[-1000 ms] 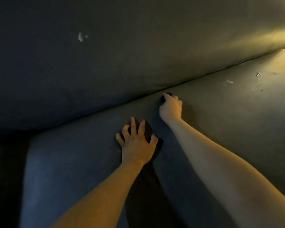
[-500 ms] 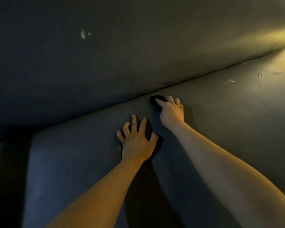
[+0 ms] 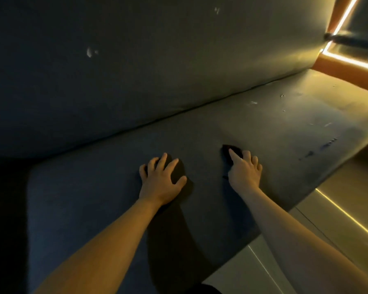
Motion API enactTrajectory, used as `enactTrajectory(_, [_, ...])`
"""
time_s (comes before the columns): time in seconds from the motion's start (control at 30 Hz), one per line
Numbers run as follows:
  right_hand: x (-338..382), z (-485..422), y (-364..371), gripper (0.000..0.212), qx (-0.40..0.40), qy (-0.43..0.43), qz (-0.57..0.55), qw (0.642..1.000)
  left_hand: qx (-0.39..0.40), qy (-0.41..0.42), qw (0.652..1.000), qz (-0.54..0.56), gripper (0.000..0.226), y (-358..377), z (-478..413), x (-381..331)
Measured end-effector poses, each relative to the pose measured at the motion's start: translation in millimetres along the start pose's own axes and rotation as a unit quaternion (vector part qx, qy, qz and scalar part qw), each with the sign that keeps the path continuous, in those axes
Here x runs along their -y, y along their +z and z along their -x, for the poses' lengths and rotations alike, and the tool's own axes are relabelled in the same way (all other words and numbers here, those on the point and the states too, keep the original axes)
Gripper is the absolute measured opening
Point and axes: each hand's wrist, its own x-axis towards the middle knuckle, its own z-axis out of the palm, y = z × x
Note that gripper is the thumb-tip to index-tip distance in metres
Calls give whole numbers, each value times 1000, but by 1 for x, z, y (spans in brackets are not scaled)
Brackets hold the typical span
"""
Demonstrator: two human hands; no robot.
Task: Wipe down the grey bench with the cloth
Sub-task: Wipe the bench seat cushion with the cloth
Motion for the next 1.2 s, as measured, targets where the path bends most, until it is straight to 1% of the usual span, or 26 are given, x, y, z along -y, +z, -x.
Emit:
enactTrajectory(0.13, [-11, 29, -7, 66, -1, 69, 10, 998, 27, 23, 999, 2, 68, 3, 33, -20])
enactTrajectory(0.2, [-3, 39, -10, 66, -4, 69, -13, 997, 41, 23, 999, 6, 67, 2, 45, -32])
enactTrajectory(0.23, [3, 42, -11, 65, 6, 40, -31, 999, 47, 19, 999, 10, 67, 2, 50, -39])
enactTrajectory(0.33, [27, 52, -8, 60, 69, -117, -74, 988, 46, 23, 998, 30, 64, 4, 63, -64])
enactTrajectory(0.37, [31, 55, -6, 59, 85, -145, -69, 983, 48, 33, 997, 43, 64, 5, 67, -73])
enactTrajectory(0.4, [30, 58, -4, 59, 91, -147, -62, 983, 55, 47, 996, 53, 63, 8, 73, -81])
enactTrajectory(0.5, [4, 66, -6, 64, 57, -90, -45, 993, 76, 76, 994, 29, 63, 16, 85, -95])
enactTrajectory(0.67, [-59, 75, -20, 64, -1, 5, -8, 1000, 73, 67, 995, 16, 67, 18, 84, -93])
enactTrajectory(0.77, [-87, 80, -25, 65, -32, 69, -8, 997, 67, 68, 995, 14, 67, 20, 86, -94])
enactTrajectory(0.83, [-100, 85, -23, 71, -50, 111, -7, 993, 64, 66, 996, 10, 67, 21, 87, -94])
enactTrajectory(0.93, [-96, 93, -22, 72, -70, 169, -59, 981, 57, 63, 996, 10, 66, 21, 88, -95])
enactTrajectory(0.97, [-88, 96, -22, 69, -76, 161, -88, 980, 59, 63, 996, 11, 66, 21, 88, -95])
enactTrajectory(1.0, [-78, 101, -21, 64, -83, 123, -112, 983, 62, 63, 996, 10, 66, 20, 88, -95])
enactTrajectory(1.07, [-57, 113, -15, 54, -82, -27, -130, 988, 70, 60, 996, 7, 65, 19, 88, -95])
enactTrajectory(1.1, [-49, 120, -13, 52, -72, -102, -116, 985, 74, 58, 996, 6, 64, 18, 88, -95])
enactTrajectory(1.13, [-45, 124, -9, 52, -60, -150, -92, 983, 74, 54, 996, 8, 62, 18, 87, -97])
enactTrajectory(1.17, [-47, 124, -6, 52, -56, -164, -74, 982, 70, 51, 996, 11, 60, 18, 87, -101])
enactTrajectory(1.2, [-53, 122, -5, 52, -60, -146, -73, 985, 61, 52, 997, 9, 58, 19, 87, -109])
